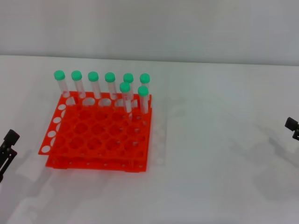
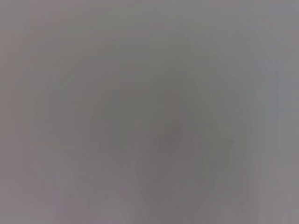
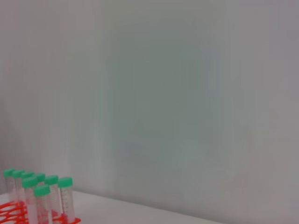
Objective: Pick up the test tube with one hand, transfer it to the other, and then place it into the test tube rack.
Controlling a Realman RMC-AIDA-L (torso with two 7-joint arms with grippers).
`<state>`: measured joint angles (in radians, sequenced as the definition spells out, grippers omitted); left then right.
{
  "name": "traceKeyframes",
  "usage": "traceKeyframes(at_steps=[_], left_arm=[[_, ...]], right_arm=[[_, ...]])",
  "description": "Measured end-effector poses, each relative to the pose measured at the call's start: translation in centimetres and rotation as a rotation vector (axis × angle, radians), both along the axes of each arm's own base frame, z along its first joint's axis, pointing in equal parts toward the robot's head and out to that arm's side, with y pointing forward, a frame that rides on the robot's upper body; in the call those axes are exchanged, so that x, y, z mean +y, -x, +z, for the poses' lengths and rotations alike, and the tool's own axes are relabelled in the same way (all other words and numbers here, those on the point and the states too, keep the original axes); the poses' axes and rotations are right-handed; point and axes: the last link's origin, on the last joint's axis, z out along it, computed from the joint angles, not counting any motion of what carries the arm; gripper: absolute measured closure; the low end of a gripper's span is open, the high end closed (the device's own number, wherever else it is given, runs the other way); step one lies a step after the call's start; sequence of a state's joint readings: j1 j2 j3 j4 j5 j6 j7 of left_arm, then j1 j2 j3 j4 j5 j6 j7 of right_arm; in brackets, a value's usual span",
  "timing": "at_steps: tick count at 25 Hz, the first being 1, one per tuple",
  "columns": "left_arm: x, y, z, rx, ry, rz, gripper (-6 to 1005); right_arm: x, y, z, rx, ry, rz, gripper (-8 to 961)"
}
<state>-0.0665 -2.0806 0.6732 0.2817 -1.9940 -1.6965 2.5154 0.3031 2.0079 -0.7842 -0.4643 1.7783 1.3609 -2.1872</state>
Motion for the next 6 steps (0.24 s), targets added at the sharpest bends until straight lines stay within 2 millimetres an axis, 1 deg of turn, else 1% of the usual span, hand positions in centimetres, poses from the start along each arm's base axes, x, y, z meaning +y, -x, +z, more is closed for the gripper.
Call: traceKeyframes(at_steps=[6], left_arm=[[0.0, 0.36, 0.05, -0.018, -0.037, 0.036, 353]], right_arm=[[-0.88, -0.72, -0.49, 0.007, -0.043, -0.009, 79]])
